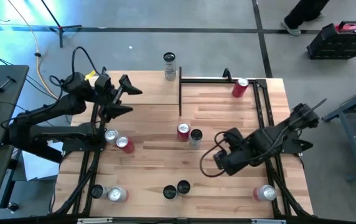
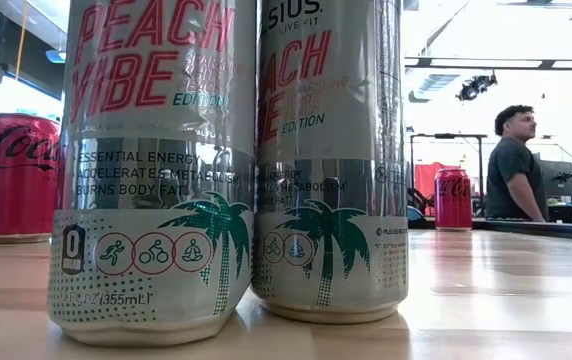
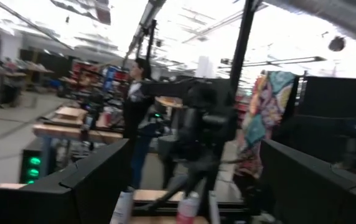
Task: Place canned beverage on shelf
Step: Put the left blue soda can on the shelf aligned with the other blue soda can
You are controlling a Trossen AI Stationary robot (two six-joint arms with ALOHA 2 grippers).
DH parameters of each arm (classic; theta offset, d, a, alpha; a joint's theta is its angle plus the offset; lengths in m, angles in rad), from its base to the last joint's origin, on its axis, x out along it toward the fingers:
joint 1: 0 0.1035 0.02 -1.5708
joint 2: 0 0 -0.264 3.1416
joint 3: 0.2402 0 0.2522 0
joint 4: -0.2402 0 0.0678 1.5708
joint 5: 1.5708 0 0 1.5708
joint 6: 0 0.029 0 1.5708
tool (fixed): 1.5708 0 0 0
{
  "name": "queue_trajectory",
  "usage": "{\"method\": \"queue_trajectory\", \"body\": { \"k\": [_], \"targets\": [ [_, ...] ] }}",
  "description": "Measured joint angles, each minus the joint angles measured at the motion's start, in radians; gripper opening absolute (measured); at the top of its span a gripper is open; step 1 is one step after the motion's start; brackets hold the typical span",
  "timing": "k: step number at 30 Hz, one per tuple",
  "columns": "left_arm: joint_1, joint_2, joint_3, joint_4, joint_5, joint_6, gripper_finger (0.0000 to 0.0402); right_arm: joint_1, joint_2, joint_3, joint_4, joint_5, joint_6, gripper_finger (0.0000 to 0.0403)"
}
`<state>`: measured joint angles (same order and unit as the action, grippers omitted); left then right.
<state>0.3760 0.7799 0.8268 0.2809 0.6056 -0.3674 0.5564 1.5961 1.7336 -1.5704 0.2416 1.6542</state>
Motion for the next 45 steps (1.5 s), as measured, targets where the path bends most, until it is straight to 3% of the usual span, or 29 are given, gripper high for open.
{"method": "queue_trajectory", "body": {
  "k": [3,6,10,14,17,21,30,35,45],
  "targets": [
    [-0.040,0.000,0.000,-0.010,-0.004,-0.021,0.0349,0.003,-0.086,-0.119,-0.001,-0.007,0.074,0.0319],
    [-0.077,0.000,0.000,-0.040,-0.068,-0.046,0.0349,-0.004,-0.159,-0.189,0.084,0.106,0.053,0.0319],
    [-0.121,0.000,0.000,-0.140,-0.112,-0.058,0.0349,-0.037,-0.186,-0.242,0.324,0.283,-0.313,0.0319],
    [-0.161,0.001,0.000,-0.203,-0.142,-0.075,0.0349,-0.080,-0.132,-0.246,0.480,0.331,-0.682,0.0319],
    [-0.188,0.006,0.000,-0.241,-0.174,-0.070,0.0349,-0.129,-0.088,-0.247,0.522,0.317,-0.834,0.0319],
    [-0.204,0.005,0.000,-0.268,-0.179,-0.074,0.0349,-0.215,-0.044,-0.248,0.509,0.257,-0.895,0.0328],
    [-0.207,0.006,0.000,-0.339,-0.233,-0.068,0.0349,-0.349,-0.036,-0.270,0.550,0.118,-1.193,0.0366],
    [-0.207,0.005,0.000,-0.338,-0.241,-0.067,0.0349,-0.407,-0.049,-0.391,0.753,-0.016,-1.287,0.0369],
    [-0.207,0.008,0.000,-0.336,-0.261,-0.057,0.0349,-0.411,-0.046,-0.503,0.886,-0.010,-1.341,0.0369]
  ]
}}
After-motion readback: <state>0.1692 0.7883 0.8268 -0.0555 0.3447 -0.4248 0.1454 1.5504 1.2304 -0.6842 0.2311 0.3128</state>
